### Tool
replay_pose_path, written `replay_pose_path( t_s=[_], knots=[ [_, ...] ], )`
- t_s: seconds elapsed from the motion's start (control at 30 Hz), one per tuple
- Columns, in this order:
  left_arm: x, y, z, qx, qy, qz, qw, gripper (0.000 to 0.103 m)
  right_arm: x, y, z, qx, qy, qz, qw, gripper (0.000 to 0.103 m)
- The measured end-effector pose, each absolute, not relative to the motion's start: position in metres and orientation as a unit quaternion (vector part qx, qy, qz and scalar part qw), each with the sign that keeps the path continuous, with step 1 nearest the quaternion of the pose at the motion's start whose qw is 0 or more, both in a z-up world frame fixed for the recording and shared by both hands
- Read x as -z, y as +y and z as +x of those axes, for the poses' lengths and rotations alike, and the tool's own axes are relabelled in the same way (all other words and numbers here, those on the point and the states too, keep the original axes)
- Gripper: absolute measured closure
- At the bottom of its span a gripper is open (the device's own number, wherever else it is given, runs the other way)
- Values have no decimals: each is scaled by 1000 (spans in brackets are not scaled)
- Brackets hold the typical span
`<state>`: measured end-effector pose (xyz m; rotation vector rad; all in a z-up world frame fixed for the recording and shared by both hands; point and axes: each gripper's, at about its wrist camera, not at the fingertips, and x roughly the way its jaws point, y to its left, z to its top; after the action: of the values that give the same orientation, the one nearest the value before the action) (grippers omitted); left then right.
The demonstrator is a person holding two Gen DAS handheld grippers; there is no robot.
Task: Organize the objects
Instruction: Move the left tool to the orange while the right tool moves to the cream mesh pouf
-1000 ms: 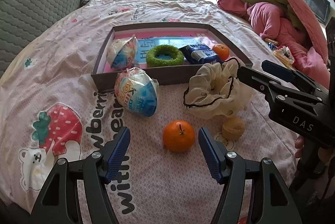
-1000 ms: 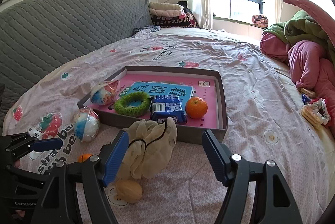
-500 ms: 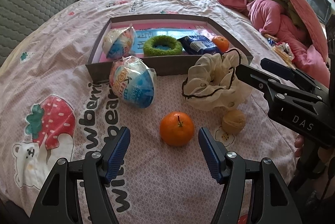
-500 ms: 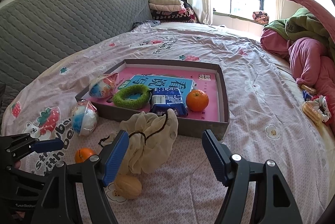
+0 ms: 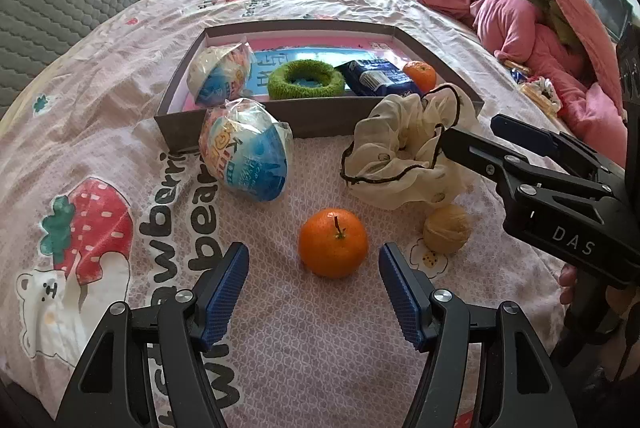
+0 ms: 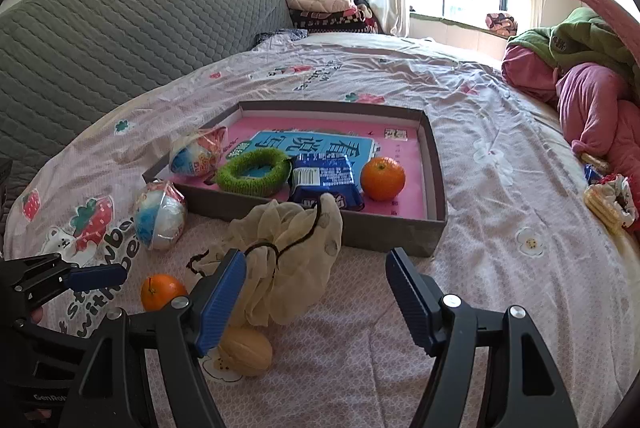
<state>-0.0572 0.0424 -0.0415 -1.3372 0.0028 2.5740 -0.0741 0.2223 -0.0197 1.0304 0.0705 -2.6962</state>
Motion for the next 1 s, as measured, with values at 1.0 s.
replay_pose_path(
  t_s=[1.0],
  knots=[
    [61, 51, -74, -884, 2, -453, 114, 34, 44, 210, -97, 906, 12, 394, 154, 52]
  ],
)
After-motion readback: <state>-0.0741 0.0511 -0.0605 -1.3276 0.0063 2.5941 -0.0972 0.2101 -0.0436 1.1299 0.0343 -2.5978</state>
